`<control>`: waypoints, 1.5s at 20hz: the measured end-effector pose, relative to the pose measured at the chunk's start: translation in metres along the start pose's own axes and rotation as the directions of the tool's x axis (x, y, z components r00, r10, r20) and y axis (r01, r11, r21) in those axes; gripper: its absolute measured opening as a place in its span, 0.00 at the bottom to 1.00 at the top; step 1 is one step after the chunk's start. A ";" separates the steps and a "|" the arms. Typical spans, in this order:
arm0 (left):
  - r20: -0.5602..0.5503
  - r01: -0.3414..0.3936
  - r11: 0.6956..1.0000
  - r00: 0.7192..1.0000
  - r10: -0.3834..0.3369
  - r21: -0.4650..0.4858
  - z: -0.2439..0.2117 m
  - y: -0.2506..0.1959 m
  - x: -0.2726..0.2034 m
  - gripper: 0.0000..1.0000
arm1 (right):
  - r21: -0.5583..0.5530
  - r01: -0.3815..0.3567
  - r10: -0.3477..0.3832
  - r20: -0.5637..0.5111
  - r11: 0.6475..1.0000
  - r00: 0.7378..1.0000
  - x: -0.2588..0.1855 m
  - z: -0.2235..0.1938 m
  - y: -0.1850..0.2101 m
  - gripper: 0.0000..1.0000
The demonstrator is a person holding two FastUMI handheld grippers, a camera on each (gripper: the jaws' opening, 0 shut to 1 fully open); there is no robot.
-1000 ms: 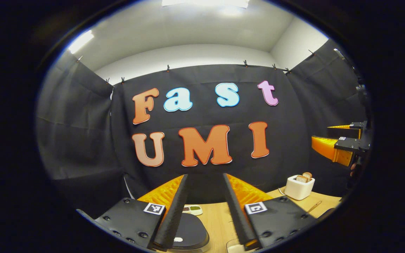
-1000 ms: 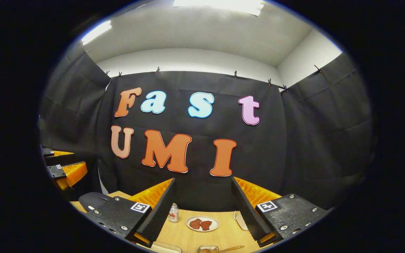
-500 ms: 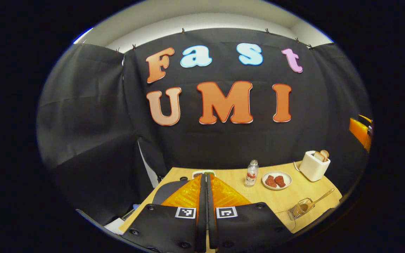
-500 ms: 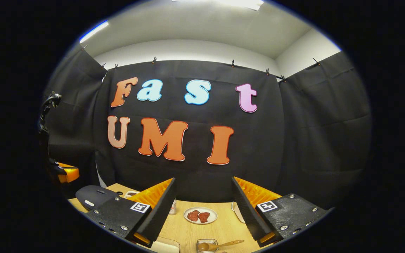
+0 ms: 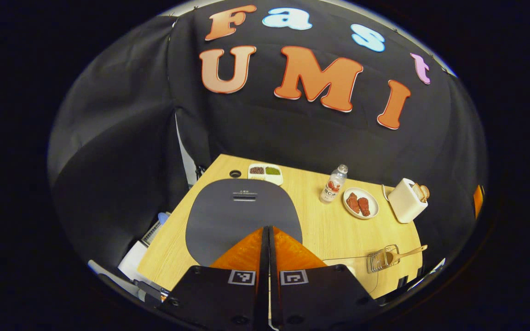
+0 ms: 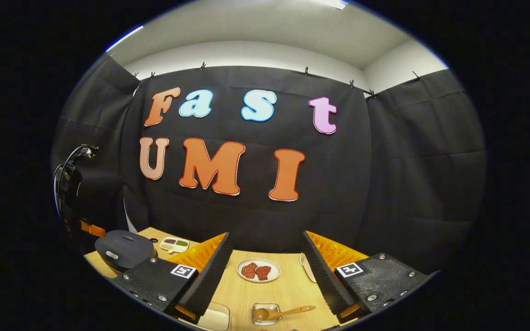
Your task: Close the left gripper, press the button to open the rice cooker; take a wooden spoon from the chopstick holder with the right hand, scoop a spoonful of rice and pour it into the rice cooker, then put the wooden spoon back into the chopstick holder.
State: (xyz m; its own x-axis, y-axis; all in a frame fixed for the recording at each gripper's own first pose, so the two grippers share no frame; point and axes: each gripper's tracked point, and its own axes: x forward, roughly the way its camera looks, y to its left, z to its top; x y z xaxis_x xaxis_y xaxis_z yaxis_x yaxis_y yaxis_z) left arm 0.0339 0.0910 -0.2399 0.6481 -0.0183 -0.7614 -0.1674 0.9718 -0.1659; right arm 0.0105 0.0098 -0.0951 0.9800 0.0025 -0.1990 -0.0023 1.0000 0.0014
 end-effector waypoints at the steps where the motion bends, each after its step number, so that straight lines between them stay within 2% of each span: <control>1: -0.043 0.001 1.000 0.999 -0.001 -0.014 -0.003 0.005 0.005 0.06 | -0.002 0.002 -0.002 -0.014 1.000 1.000 0.000 -0.006 -0.001 0.95; 3: -0.103 0.001 0.998 0.995 -0.007 -0.059 -0.012 0.015 0.020 0.06 | 0.002 0.000 0.000 -0.042 1.000 0.999 0.000 -0.019 -0.001 0.95; 4: -0.163 -0.025 0.995 0.987 0.010 -0.092 -0.022 0.023 0.025 0.08 | 0.006 0.002 -0.001 -0.059 1.000 0.998 0.001 -0.025 -0.002 0.97; 6: -0.257 -0.023 0.983 0.966 -0.025 -0.184 -0.044 0.026 0.039 0.04 | 0.010 0.010 -0.009 -0.089 1.000 0.996 0.002 -0.039 -0.006 0.95; 8: -0.323 -0.039 0.973 0.946 -0.038 -0.228 -0.061 0.033 0.051 0.06 | 0.008 0.022 -0.021 -0.118 1.000 0.993 0.004 -0.052 -0.010 0.95; 10: -0.343 -0.032 0.966 0.937 -0.060 -0.257 -0.068 0.033 0.059 0.06 | 0.012 0.027 -0.025 -0.152 1.000 0.988 0.005 -0.065 -0.012 0.95; 12: -0.318 -0.023 0.961 0.946 -0.068 -0.276 -0.065 0.033 0.062 0.07 | 0.018 0.027 -0.023 -0.175 0.999 0.984 0.008 -0.074 -0.010 0.95; 13: -0.338 -0.032 0.958 0.938 -0.069 -0.285 -0.071 0.032 0.057 0.06 | 0.020 0.025 -0.021 -0.184 0.999 0.983 0.008 -0.078 -0.009 0.95; 15: -0.323 -0.052 0.955 0.945 -0.047 -0.291 -0.073 0.032 0.056 0.07 | 0.020 0.020 -0.015 -0.202 1.000 0.979 0.010 -0.084 -0.005 0.95; 17: -0.309 -0.079 0.961 0.951 -0.007 -0.264 -0.076 0.029 0.053 0.07 | 0.023 0.010 -0.005 -0.222 1.000 0.975 0.012 -0.089 0.000 0.95; 22: -0.270 -0.153 0.981 0.956 0.117 -0.117 -0.081 0.027 0.058 0.10 | 0.012 0.001 0.002 -0.249 1.000 0.969 0.011 -0.088 0.009 0.95; 23: -0.244 -0.158 0.984 0.961 0.133 -0.084 -0.076 0.029 0.059 0.06 | 0.009 0.002 0.001 -0.255 1.000 0.967 0.011 -0.088 0.011 0.95; 26: -0.220 -0.171 0.984 0.963 0.158 -0.042 -0.080 0.027 0.057 0.09 | 0.012 0.002 0.002 -0.273 1.000 0.962 0.004 -0.091 0.017 0.95; 30: -0.079 -0.190 0.982 0.978 0.191 0.018 -0.071 0.025 0.050 0.08 | 0.006 0.015 -0.012 -0.295 1.000 0.955 -0.006 -0.098 0.018 0.95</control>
State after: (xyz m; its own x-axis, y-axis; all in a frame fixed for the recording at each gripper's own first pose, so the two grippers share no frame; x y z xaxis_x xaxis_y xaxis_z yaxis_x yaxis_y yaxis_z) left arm 0.0093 0.0976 -0.3267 0.5439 0.1491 -0.8258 -0.2741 0.9617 -0.0069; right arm -0.0151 0.0277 -0.1900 0.8774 -0.0097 -0.4796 0.0136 0.9999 0.0046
